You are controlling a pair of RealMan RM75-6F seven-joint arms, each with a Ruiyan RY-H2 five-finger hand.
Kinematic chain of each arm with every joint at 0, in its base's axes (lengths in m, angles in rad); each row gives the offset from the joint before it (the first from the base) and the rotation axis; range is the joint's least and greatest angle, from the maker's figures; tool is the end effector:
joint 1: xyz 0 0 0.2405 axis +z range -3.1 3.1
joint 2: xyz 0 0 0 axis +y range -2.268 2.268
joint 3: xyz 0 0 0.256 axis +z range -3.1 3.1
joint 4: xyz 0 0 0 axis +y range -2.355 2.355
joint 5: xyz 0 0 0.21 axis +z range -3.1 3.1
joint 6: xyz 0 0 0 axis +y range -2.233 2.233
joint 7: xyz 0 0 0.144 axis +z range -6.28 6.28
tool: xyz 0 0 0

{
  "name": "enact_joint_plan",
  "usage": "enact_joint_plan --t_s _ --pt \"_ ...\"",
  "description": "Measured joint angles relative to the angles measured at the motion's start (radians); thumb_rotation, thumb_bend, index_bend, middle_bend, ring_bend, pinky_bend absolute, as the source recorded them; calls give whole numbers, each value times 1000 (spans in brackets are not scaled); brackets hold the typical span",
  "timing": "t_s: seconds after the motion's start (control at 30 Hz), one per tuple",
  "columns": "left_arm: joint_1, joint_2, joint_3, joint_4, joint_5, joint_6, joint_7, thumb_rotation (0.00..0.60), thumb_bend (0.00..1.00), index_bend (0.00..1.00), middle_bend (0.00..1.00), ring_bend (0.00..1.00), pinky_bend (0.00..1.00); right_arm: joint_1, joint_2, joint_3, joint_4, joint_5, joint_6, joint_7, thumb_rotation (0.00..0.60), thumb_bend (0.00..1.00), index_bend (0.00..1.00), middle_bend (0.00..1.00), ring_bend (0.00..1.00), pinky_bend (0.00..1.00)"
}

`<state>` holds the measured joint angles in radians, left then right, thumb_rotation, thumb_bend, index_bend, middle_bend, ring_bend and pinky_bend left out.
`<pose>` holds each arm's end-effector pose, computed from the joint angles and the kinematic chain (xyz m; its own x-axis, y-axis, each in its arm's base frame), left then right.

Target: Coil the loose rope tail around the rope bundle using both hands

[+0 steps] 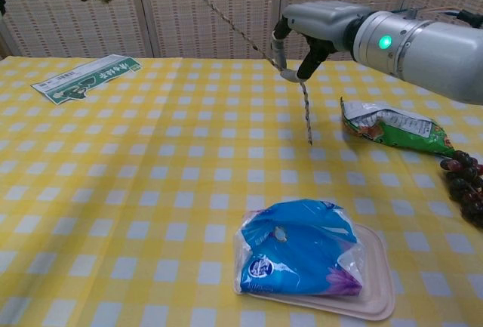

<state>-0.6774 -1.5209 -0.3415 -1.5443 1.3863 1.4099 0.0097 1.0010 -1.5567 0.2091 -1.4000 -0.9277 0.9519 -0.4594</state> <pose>-0.0997 0.3490 0.0830 -0.0700 -0.1754 0.9820 0.8807 -0.4731 -0.0217 -0.0785 -0.3995 -0.0060 0.5335 -0.1301 0.8358 -0.7882 -0.4349 0.4354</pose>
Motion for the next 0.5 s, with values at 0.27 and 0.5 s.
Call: enact_joint_plan --t_s 0.27,0.5 --pt "0 20 -36 13 -98 -47 47 287 279 739 819 644 253 -27 0 -50 -30 -49 -6 -23 600 364 572 247 61 136" --pt "-8 27 -65 27 -183 -88 80 286 279 740 819 644 253 -45 3 -84 -66 -100 -11 -37 600 364 572 247 60 136"
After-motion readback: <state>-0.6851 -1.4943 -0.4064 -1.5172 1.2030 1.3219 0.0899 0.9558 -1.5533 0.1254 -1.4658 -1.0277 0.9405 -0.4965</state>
